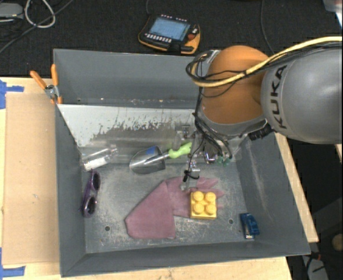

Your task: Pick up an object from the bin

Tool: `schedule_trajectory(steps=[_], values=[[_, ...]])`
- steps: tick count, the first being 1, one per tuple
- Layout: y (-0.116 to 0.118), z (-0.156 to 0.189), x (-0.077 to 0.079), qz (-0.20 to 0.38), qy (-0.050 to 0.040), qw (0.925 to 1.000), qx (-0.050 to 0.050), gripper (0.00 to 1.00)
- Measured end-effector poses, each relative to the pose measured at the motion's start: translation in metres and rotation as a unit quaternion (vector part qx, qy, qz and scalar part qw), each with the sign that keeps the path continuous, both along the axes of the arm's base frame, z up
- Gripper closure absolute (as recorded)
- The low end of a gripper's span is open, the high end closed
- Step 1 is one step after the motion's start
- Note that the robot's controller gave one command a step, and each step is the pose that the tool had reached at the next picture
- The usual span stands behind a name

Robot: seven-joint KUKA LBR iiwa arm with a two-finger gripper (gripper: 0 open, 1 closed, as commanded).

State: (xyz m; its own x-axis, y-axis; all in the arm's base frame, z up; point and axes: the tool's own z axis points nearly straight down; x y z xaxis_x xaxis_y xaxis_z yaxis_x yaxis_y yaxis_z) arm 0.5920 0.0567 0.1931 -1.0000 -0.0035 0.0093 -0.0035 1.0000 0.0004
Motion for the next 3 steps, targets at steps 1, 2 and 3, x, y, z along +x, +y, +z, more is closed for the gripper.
schedule_trajectory(steps=[1, 2, 3], values=[[-0.001, 0.005, 0.002, -0.001, -0.0042, 1.0000, 0.000, 0.00], [0.014, -0.101, -0.014, 0.112, -0.0033, 0.9937, 0.001, 0.00], [0.025, -0.052, -0.025, 0.225, -0.0058, 0.9743, 0.001, 0.00]])
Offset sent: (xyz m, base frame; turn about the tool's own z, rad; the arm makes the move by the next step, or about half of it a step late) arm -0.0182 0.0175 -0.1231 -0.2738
